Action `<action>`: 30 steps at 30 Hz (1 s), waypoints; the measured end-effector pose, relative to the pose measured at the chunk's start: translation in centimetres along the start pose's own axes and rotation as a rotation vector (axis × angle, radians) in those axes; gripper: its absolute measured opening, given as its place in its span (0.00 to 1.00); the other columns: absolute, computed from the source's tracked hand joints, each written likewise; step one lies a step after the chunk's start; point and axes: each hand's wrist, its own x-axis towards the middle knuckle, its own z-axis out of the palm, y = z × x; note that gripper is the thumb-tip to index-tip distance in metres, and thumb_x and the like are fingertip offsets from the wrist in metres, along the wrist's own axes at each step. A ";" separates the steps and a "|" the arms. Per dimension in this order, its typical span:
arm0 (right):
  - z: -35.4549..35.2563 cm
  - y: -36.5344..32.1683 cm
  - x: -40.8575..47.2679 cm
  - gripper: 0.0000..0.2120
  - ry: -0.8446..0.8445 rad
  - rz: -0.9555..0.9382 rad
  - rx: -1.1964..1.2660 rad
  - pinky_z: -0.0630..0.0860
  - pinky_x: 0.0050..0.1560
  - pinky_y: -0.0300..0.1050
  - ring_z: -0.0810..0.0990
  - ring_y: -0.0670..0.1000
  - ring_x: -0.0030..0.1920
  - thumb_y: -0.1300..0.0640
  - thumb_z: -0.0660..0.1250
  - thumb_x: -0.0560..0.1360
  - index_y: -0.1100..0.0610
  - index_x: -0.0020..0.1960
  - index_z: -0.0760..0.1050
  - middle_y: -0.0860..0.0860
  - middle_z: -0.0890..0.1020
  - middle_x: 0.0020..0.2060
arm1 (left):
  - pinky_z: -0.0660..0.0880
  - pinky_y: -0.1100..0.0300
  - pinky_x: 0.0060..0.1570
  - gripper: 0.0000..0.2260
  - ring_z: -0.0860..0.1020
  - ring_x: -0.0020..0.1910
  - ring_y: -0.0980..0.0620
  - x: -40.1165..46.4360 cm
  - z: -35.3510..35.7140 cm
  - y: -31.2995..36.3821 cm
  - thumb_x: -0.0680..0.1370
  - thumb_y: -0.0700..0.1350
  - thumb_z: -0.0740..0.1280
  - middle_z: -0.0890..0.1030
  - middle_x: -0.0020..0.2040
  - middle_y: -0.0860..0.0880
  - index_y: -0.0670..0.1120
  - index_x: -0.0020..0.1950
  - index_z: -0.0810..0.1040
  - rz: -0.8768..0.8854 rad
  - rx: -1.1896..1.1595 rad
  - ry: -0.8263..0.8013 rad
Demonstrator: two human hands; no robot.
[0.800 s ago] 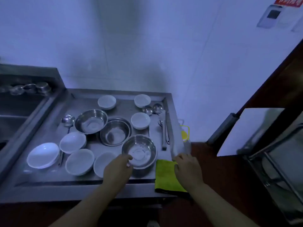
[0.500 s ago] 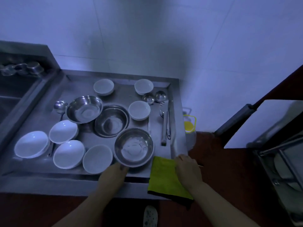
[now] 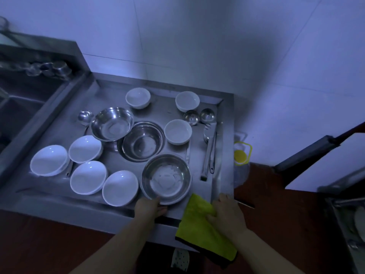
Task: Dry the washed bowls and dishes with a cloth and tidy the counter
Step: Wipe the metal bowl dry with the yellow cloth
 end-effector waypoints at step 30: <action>-16.6 -18.3 -0.7 0.16 0.912 -0.411 0.197 0.76 0.51 0.47 0.80 0.56 0.48 0.50 0.60 0.75 0.59 0.50 0.81 0.54 0.83 0.47 | 0.77 0.53 0.47 0.17 0.79 0.46 0.51 -12.1 -10.1 12.7 0.80 0.44 0.60 0.81 0.49 0.50 0.58 0.67 0.68 1.077 0.298 0.011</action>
